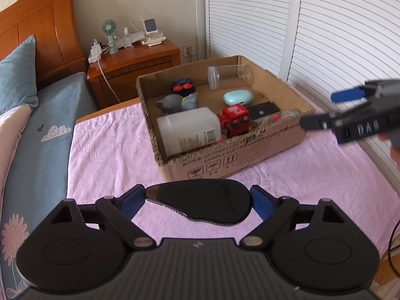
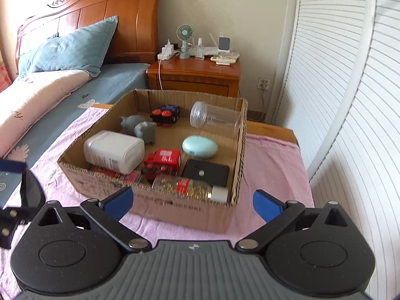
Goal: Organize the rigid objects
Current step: 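Lower the black oval case into the box and open the left gripper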
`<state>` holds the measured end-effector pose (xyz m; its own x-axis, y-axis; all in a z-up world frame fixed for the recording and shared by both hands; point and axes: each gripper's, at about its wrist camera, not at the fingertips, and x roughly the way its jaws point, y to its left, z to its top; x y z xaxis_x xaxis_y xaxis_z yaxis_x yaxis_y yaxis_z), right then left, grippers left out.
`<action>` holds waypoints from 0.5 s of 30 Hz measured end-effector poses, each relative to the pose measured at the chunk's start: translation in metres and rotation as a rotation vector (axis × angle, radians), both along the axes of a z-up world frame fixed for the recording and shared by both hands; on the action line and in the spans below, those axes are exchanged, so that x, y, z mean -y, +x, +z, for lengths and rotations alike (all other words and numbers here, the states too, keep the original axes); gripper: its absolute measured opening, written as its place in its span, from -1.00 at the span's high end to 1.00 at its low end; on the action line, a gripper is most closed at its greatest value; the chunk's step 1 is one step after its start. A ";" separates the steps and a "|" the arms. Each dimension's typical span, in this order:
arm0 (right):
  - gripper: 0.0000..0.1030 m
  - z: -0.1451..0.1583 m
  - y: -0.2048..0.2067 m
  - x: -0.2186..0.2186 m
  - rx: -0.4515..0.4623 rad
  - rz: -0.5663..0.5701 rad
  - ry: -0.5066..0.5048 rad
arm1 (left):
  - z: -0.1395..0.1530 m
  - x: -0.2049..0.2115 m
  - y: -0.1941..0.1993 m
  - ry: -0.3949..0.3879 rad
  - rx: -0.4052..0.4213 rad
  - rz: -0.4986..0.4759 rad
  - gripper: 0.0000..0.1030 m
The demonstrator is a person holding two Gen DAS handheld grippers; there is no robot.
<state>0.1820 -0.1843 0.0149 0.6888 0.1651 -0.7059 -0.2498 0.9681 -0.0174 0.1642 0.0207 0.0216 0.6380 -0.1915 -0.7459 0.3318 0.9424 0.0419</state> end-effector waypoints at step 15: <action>-1.00 -0.015 -0.041 0.018 -0.044 -0.053 0.046 | 0.029 0.077 0.088 -0.014 -0.002 -0.091 -0.73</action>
